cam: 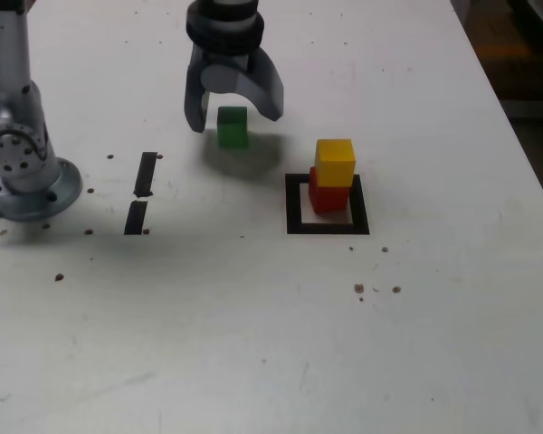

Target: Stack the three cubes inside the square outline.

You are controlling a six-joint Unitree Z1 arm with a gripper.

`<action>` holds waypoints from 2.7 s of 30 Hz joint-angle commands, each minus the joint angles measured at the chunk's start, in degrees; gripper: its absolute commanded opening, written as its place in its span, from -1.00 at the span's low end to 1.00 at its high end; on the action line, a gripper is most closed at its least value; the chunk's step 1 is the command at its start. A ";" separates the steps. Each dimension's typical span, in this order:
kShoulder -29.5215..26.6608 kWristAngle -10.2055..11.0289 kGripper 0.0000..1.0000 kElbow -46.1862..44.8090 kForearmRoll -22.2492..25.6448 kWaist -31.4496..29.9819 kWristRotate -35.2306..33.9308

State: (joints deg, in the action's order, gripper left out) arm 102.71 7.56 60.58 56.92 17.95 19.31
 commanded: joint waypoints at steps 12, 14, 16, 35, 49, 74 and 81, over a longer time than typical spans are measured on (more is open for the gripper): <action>5.02 3.10 0.67 -0.10 -0.87 -0.02 -0.12; 5.31 3.75 0.61 0.29 -0.54 -0.02 -0.22; 5.61 4.24 0.52 0.68 -0.26 -0.04 -0.37; 1.96 4.05 -0.72 4.01 3.86 -1.02 -0.47; 0.70 -0.74 -0.79 36.07 36.77 -12.60 -14.58; 13.74 -3.33 -0.80 48.05 36.75 -25.43 -27.27; 16.29 -1.94 -0.80 49.12 36.57 -25.23 -25.47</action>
State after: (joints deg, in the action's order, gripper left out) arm 118.65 5.50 109.43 92.89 -7.42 -6.22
